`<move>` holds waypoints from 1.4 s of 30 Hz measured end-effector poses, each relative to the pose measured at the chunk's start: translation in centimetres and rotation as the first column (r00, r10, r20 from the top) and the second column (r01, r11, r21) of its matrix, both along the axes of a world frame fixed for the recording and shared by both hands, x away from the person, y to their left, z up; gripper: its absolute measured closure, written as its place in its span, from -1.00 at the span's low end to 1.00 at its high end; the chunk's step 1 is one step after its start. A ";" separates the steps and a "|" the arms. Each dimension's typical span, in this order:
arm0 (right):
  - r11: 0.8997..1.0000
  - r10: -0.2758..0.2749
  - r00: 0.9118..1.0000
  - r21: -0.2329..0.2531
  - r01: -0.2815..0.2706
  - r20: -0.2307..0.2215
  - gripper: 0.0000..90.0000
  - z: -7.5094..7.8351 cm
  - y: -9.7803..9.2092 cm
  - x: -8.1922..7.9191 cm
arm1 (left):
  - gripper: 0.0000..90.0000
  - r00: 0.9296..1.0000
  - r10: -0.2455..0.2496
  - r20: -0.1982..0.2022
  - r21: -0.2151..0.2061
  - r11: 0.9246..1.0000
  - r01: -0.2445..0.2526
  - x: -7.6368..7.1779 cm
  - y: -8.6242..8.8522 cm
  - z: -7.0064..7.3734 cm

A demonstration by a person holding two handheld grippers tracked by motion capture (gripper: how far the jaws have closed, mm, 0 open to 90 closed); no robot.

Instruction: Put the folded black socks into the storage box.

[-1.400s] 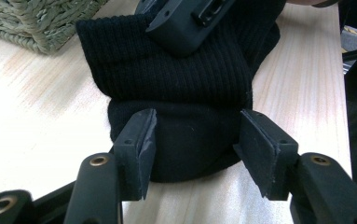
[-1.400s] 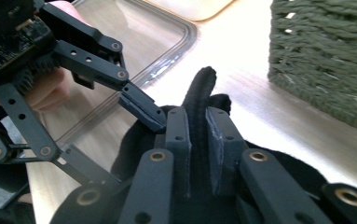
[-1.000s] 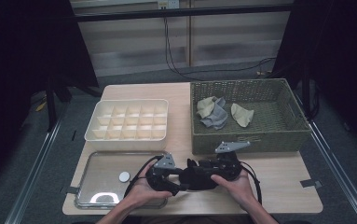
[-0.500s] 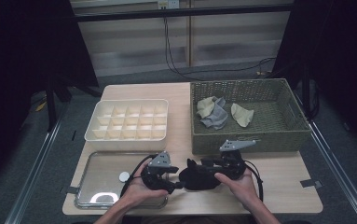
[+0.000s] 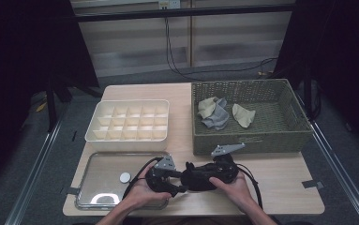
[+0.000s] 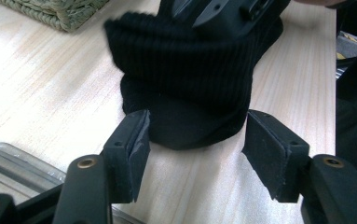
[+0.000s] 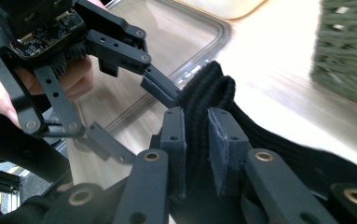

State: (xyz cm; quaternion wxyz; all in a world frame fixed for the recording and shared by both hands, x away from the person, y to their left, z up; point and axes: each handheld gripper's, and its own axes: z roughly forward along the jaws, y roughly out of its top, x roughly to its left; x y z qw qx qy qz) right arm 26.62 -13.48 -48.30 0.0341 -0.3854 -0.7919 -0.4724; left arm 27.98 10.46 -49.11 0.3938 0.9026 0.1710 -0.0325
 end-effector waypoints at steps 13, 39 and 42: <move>0.999 0.014 0.999 0.035 -0.015 0.038 0.61 0.7 0.3 -0.4 | -0.21 0.999 0.043 0.008 -0.050 0.998 -0.042 0.1 1.2 1.0; 0.989 -0.067 0.998 -0.131 0.064 -0.022 1.00 -1.7 -3.4 -2.6 | 0.42 0.999 -0.034 -0.009 -0.070 0.997 0.034 2.0 -4.3 1.9; 0.988 -0.072 0.997 -0.138 0.070 -0.009 1.00 -1.8 -3.6 -2.1 | 0.36 0.998 -0.056 -0.022 -0.046 0.997 0.055 2.4 -5.6 1.4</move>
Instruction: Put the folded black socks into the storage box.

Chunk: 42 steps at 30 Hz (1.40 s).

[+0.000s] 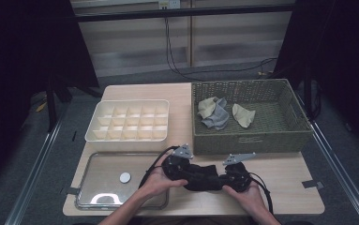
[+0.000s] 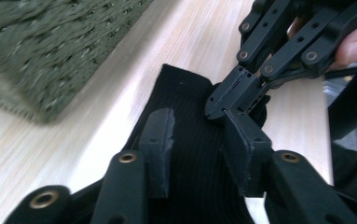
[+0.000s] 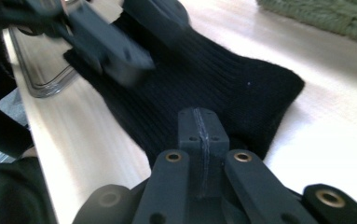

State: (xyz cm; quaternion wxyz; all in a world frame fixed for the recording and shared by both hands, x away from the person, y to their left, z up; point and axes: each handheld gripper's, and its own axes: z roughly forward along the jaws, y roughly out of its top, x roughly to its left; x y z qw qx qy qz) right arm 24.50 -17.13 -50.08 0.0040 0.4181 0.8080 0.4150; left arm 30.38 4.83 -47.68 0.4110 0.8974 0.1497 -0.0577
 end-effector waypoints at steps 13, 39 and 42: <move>0.998 -0.069 0.996 0.019 0.068 0.057 0.83 0.6 -1.0 0.4 | 0.37 0.999 0.023 0.037 0.048 0.999 -0.025 -0.3 -0.4 -1.6; 0.993 -0.109 0.991 -0.025 0.111 0.083 0.58 -0.6 -1.5 -0.1 | 0.31 0.999 0.028 0.027 0.036 0.999 -0.029 -0.7 0.1 -1.8; 0.994 -0.105 0.991 -0.015 0.107 0.082 0.62 -0.7 -1.5 -0.1 | 0.31 0.999 0.029 0.024 0.034 0.999 -0.030 -0.6 0.1 -1.8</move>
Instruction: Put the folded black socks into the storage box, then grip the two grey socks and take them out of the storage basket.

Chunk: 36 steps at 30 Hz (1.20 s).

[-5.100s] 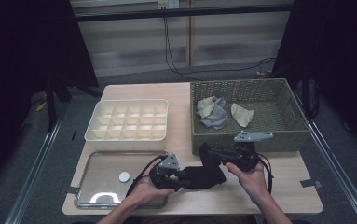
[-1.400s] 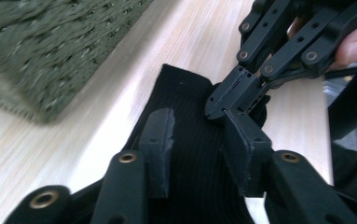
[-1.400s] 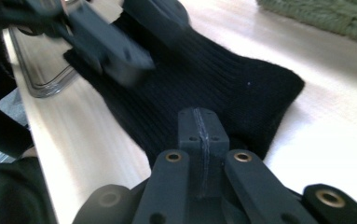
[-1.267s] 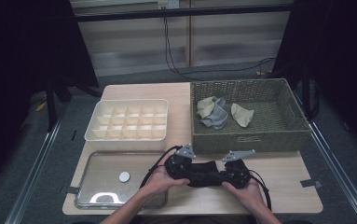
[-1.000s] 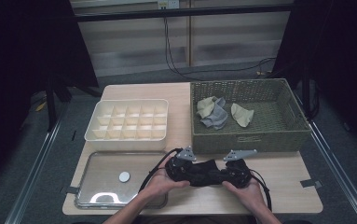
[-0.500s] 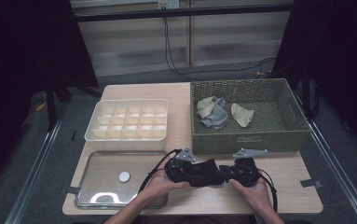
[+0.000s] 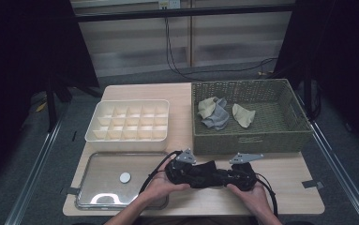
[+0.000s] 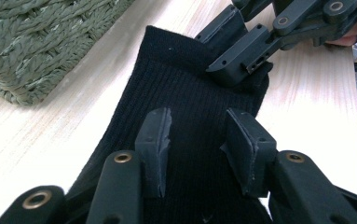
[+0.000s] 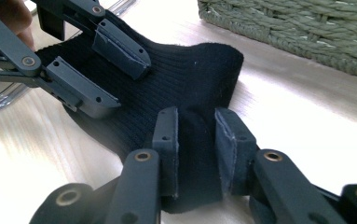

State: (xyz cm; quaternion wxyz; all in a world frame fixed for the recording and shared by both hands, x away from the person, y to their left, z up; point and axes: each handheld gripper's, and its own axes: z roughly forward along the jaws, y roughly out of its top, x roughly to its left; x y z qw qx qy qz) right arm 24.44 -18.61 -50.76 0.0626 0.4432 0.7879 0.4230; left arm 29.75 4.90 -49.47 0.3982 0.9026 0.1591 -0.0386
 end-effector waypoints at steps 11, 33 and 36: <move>0.999 -0.011 0.998 0.046 0.014 -0.058 0.78 0.6 0.2 0.7 | 0.41 1.000 0.011 -0.006 -0.008 1.000 -0.011 0.2 0.0 -0.1; 0.989 -0.003 1.000 0.150 0.006 -0.020 0.80 2.0 -0.2 0.3 | 0.44 1.000 0.023 -0.020 -0.019 1.000 -0.023 0.2 -0.8 -0.2; 0.988 0.001 1.000 0.155 0.001 -0.015 0.80 2.3 -0.3 0.4 | 0.44 0.999 0.019 -0.026 -0.021 1.000 -0.019 0.3 -0.9 -0.2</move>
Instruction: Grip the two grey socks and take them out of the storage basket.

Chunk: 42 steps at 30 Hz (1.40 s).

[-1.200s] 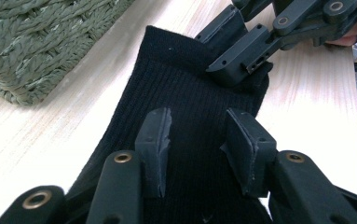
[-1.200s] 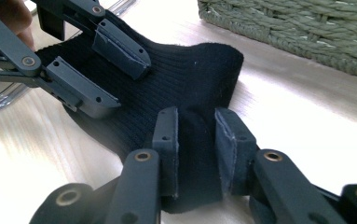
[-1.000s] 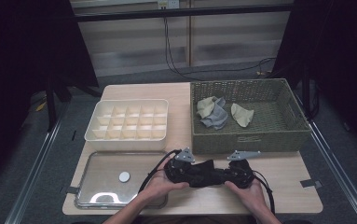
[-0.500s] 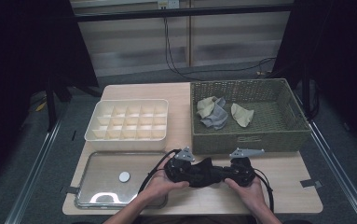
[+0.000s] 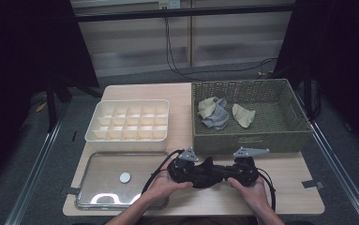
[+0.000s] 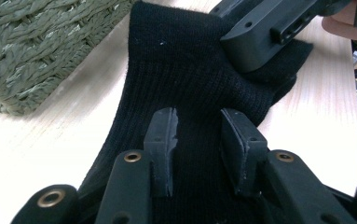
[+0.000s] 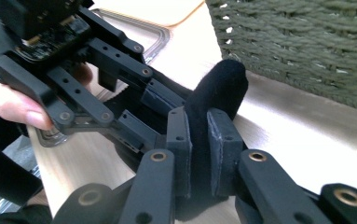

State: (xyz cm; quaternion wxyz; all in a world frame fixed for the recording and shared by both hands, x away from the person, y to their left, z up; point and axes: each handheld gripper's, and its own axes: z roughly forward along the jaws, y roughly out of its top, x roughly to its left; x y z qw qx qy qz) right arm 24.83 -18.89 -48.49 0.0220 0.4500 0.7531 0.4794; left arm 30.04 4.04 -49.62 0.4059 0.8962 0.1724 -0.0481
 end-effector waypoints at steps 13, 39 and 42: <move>1.000 -0.016 1.000 0.013 0.016 0.014 0.80 0.2 -0.9 0.0 | 0.43 1.000 0.014 0.013 -0.034 0.999 -0.013 -0.2 2.4 2.0; 1.000 0.002 0.999 0.004 -0.003 0.038 0.78 0.9 0.1 0.4 | 0.42 0.997 0.072 0.011 -0.032 0.997 -0.072 -0.5 5.9 1.2; 1.000 0.010 0.999 0.005 -0.010 0.043 0.77 1.1 0.6 0.4 | 0.42 0.998 0.058 0.012 -0.025 0.998 -0.057 -0.6 5.5 1.0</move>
